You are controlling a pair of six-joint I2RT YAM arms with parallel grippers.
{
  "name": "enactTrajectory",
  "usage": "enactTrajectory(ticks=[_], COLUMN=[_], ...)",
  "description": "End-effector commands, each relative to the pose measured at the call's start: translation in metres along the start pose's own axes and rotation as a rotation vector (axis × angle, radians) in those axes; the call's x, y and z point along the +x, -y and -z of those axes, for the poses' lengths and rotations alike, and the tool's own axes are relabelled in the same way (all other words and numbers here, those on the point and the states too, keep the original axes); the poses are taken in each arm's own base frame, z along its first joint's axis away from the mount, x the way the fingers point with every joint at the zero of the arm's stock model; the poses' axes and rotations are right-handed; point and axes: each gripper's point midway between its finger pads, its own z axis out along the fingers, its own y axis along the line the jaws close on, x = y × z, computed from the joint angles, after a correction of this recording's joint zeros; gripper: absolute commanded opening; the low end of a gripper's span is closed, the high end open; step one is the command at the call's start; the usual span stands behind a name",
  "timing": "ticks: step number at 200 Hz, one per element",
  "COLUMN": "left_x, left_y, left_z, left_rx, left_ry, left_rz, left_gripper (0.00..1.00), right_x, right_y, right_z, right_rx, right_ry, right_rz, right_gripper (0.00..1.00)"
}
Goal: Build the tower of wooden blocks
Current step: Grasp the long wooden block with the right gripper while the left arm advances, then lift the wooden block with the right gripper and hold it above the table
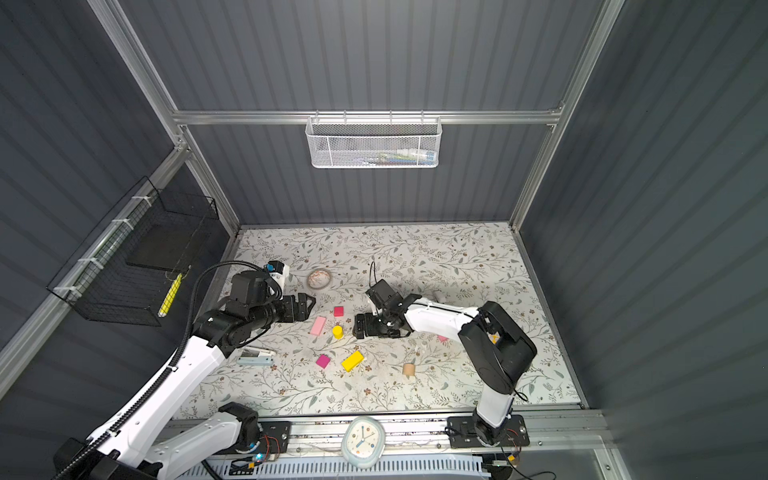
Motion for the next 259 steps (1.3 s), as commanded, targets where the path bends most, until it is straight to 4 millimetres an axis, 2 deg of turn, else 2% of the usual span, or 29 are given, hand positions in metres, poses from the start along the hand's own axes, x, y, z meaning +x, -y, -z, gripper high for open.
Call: enactTrajectory(ticks=[1,23,44,54,73,131,182,259], left_x=[-0.007,-0.007,-0.006,-0.005,-0.005,-0.002,-0.004,0.004], left_y=[0.011,0.014,0.014,0.014,0.016,0.015,0.019,0.022], left_z=[0.005,0.003,0.001,0.0,-0.001,-0.004,-0.01,-0.018], left_rx=[0.044,0.06,0.065,0.065,0.072,0.056,0.059,0.031], left_ry=[0.008,0.001,-0.003,-0.005,-0.006,-0.021,-0.03,-0.061], left_rz=[0.003,0.001,0.0,-0.001,-0.002,-0.012,-0.017,-0.05], left_gripper=[0.94,0.93,0.93,0.93,0.93,0.92,0.92,0.92], right_x=[-0.002,-0.001,0.0,0.0,0.0,-0.01,-0.024,-0.02], right_y=[-0.001,0.01,0.035,0.047,0.055,0.065,0.058,0.067], right_z=[0.027,0.044,0.054,0.054,0.046,0.028,0.012,-0.008], right_rx=[0.061,0.158,0.314,0.38,0.423,0.502,0.482,0.516], right_ry=[0.048,0.084,0.113,0.119,0.117,0.148,0.175,0.153], right_rz=[0.013,-0.005,-0.049,-0.075,-0.107,-0.171,-0.21,-0.26], right_gripper=[0.92,0.92,0.93,0.93,0.94,0.96,0.99,0.99])
